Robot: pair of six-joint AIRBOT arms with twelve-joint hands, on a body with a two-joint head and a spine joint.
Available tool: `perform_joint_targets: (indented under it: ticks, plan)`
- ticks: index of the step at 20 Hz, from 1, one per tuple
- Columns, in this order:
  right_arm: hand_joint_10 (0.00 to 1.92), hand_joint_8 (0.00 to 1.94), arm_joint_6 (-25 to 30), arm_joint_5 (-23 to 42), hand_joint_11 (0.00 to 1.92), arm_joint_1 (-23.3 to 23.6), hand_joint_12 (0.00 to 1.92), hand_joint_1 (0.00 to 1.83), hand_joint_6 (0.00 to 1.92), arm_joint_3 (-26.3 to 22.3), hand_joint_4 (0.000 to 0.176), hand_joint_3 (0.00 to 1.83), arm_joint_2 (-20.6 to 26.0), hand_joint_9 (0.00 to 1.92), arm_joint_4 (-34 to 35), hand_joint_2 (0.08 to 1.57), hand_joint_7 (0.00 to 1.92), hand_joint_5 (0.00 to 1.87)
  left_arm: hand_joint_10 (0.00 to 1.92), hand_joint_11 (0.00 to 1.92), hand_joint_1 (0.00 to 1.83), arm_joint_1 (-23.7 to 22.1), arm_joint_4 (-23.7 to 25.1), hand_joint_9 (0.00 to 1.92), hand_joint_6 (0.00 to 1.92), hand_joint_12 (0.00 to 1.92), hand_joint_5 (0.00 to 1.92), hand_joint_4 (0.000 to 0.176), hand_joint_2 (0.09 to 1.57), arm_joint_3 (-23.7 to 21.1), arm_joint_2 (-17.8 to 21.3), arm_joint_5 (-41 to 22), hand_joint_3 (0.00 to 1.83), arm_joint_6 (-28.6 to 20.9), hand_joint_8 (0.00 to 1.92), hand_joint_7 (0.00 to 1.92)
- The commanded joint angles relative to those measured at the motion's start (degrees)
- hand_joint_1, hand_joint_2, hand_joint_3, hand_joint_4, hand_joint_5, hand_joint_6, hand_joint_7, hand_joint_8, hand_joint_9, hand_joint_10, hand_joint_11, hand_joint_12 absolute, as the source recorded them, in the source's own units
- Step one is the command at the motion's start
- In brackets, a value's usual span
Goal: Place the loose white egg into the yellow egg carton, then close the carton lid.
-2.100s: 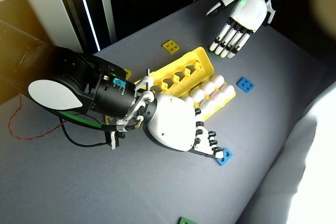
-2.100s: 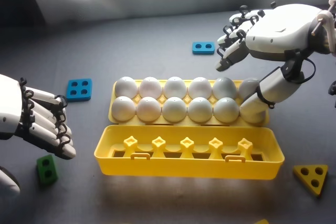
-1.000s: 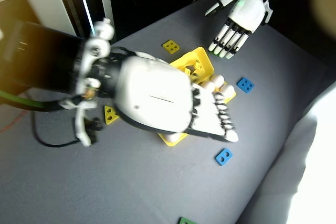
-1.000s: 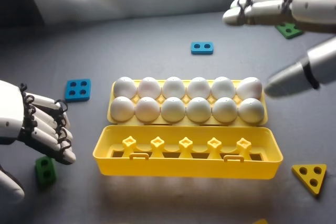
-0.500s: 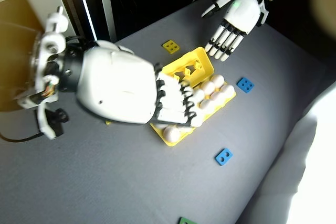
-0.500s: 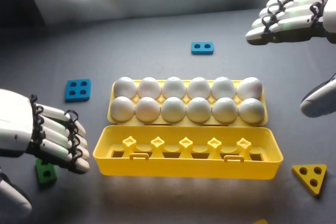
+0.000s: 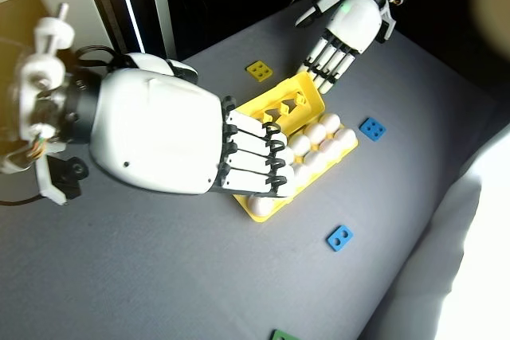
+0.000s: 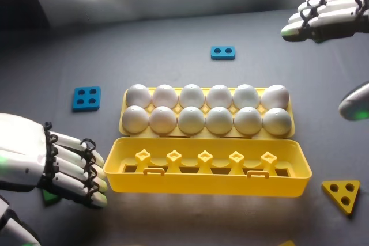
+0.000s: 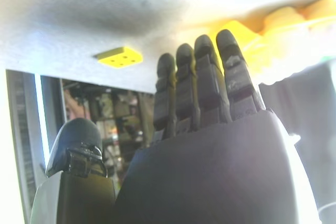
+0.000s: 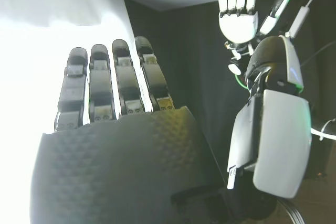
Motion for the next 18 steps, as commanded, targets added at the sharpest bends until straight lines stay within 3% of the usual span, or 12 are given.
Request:
perform_joint_targets:
  ticks: [1,12,18]
  plan:
    - [0.00,0.00,0.5,-0.8,0.00,0.4,0.00,0.18,0.00,0.3,0.000,0.00,0.9,0.01,2.7,0.94,0.06,0.10,0.00,0.00,0.00,0.3,-3.4,0.21,0.00,0.41,0.27,0.000,1.20,0.0,0.3,-2.7,0.00,0.1,0.00,0.26]
    - [0.00,0.00,1.7,-3.2,0.01,0.9,0.00,0.27,0.00,0.2,0.000,0.00,1.5,0.03,2.7,0.94,0.07,0.11,0.00,0.00,0.00,0.5,-3.4,0.24,0.00,0.42,0.31,0.000,1.21,-3.4,-0.6,0.3,0.00,0.9,0.00,0.29]
    - [0.01,0.01,1.7,-3.4,0.02,0.6,0.01,0.30,0.01,0.2,0.000,0.00,1.5,0.05,2.7,0.96,0.09,0.12,0.00,0.00,0.00,-1.8,-3.5,0.22,0.00,0.40,0.29,0.000,1.22,-3.2,-0.9,0.9,0.00,-0.1,0.00,0.27]
